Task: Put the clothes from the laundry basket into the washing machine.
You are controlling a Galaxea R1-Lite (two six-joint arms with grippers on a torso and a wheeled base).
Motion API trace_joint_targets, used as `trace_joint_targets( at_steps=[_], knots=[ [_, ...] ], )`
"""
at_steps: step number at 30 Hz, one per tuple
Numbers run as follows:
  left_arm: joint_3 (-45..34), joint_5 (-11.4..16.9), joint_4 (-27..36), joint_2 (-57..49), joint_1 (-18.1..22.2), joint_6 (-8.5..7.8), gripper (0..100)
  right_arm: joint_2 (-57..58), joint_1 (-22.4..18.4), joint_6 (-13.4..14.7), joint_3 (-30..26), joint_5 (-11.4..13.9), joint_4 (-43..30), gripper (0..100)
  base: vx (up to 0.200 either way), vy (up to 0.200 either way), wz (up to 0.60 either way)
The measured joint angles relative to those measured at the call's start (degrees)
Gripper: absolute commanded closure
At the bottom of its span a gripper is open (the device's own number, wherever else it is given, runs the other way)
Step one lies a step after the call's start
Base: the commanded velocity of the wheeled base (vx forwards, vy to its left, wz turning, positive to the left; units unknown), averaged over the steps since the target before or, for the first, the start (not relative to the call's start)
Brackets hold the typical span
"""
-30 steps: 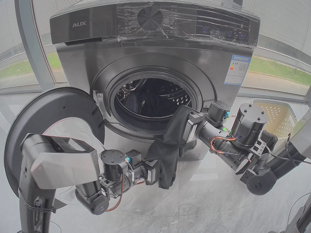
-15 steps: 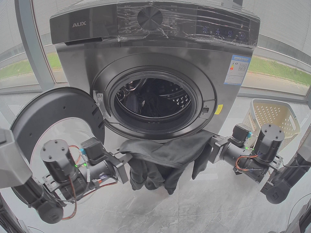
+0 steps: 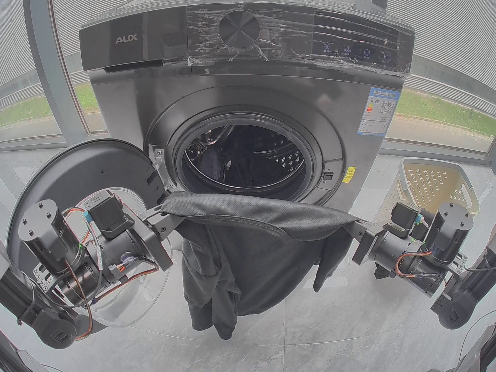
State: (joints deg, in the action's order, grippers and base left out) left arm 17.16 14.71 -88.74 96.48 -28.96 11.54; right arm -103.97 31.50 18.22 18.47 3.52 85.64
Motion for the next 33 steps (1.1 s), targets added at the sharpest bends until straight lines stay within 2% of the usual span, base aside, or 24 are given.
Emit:
trace_joint_targets(
  at_steps=[3, 8, 11, 33],
  knots=[
    [0.06, 0.01, 0.00, -0.23, 0.09, -0.16, 100, 0.26, 0.96, -0.16, 1.01, -0.57, 0.22, 100, 0.000, 0.000, 0.00],
    [-0.13, 0.00, -0.05, -0.56, 0.96, -0.16, 100, 0.54, 2.95, -0.60, 3.94, -4.85, 0.94, 100, 0.000, 0.000, 0.00],
    [0.00, -0.05, -0.05, -0.78, 1.60, -0.11, 100, 1.06, 3.64, -0.66, 5.69, -5.84, 1.29, 100, 0.000, 0.000, 0.00],
    [1.62, -0.16, -0.02, -0.32, 1.66, -0.06, 100, 2.96, 2.36, -0.79, 5.29, -5.77, 0.88, 100, 0.000, 0.000, 0.00]
  ],
)
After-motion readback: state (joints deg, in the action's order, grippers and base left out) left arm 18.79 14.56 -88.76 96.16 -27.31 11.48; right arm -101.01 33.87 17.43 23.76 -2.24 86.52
